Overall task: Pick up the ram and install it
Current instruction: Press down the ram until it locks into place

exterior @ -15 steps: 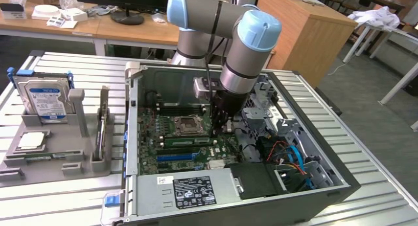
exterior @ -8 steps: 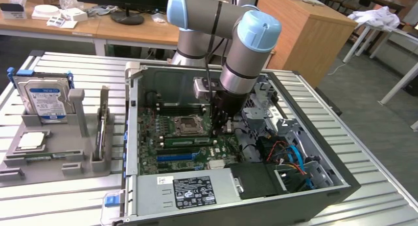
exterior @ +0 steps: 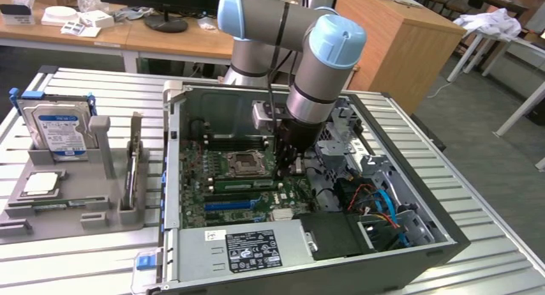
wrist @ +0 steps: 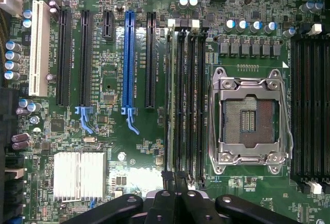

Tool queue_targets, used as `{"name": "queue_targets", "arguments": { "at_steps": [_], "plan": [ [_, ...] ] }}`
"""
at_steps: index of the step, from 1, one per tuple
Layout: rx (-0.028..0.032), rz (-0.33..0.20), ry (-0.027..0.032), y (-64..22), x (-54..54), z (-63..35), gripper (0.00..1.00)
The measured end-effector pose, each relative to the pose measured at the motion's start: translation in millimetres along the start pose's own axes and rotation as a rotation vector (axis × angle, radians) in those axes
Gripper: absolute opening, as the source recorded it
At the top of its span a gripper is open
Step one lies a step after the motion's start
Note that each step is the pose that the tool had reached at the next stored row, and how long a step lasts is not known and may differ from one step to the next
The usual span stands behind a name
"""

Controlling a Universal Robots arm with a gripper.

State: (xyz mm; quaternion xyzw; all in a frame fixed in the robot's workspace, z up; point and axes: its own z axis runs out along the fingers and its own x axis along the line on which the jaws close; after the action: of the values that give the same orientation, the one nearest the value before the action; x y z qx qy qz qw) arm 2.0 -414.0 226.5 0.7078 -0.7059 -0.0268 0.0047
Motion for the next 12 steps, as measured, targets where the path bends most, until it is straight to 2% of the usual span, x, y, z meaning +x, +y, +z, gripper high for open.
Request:
{"name": "queue_targets", "arguments": {
  "at_steps": [12],
  "plan": [
    [0.0000,0.000,0.0000,-0.2,0.1,3.4,0.11]
  ]
}}
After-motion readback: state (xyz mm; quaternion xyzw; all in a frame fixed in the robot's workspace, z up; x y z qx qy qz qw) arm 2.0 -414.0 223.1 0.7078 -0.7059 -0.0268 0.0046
